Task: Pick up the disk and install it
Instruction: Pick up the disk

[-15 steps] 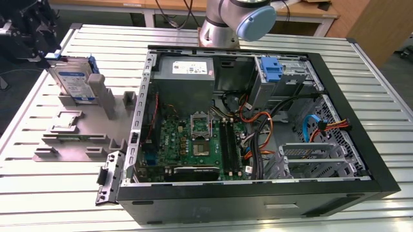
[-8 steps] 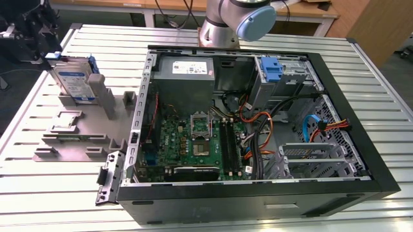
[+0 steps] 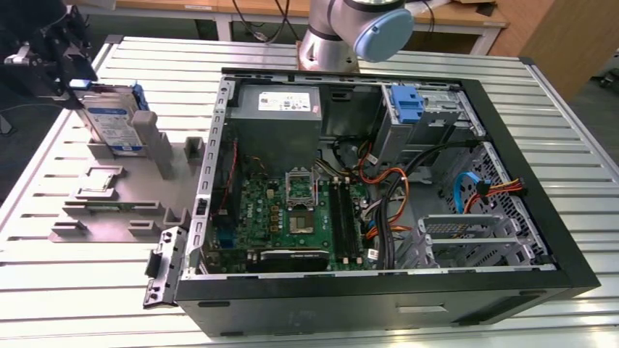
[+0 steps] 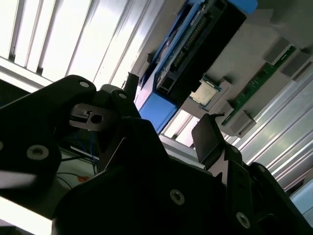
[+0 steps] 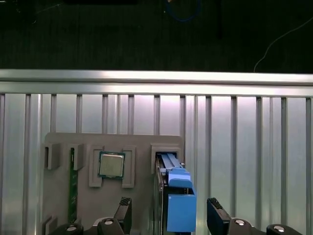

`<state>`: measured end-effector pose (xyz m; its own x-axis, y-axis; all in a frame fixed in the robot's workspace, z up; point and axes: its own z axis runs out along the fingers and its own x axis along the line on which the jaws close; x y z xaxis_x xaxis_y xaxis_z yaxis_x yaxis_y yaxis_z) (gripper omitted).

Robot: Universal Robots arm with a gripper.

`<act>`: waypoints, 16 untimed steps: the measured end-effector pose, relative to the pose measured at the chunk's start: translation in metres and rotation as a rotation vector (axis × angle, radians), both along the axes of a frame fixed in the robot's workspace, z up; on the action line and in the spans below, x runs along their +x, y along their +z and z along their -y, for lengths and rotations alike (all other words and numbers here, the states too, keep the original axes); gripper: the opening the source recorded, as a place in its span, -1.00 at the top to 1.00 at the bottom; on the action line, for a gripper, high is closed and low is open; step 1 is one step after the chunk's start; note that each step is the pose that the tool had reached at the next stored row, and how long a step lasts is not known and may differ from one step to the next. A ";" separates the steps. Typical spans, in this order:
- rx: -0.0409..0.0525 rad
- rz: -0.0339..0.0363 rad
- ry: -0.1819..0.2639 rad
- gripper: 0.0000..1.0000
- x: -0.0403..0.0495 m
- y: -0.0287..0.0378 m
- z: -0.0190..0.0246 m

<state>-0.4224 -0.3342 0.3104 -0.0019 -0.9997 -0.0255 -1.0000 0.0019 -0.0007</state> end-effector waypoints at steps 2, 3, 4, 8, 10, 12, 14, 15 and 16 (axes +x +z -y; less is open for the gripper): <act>0.0038 -0.0001 0.000 -0.41 0.0000 -0.0027 -0.0007; 0.0051 -0.0002 0.000 -0.41 0.0000 -0.0042 -0.0009; 0.0062 -0.0002 0.000 -0.41 0.0000 -0.0059 -0.0009; 0.0085 0.0000 0.000 -0.39 -0.0003 -0.0103 -0.0010; 0.0084 0.0000 0.000 -0.25 -0.0003 -0.0104 -0.0010; 0.0079 0.0000 0.000 -0.25 -0.0003 -0.0104 -0.0009; 0.0072 0.0002 0.000 -0.25 -0.0003 -0.0107 -0.0009; 0.0072 0.0004 0.000 -0.22 -0.0003 -0.0111 -0.0009; 0.0072 0.0006 0.000 -0.22 -0.0004 -0.0117 -0.0010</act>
<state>-0.4227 -0.3332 0.2987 -0.0020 -0.9995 -0.0327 -1.0000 0.0020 -0.0013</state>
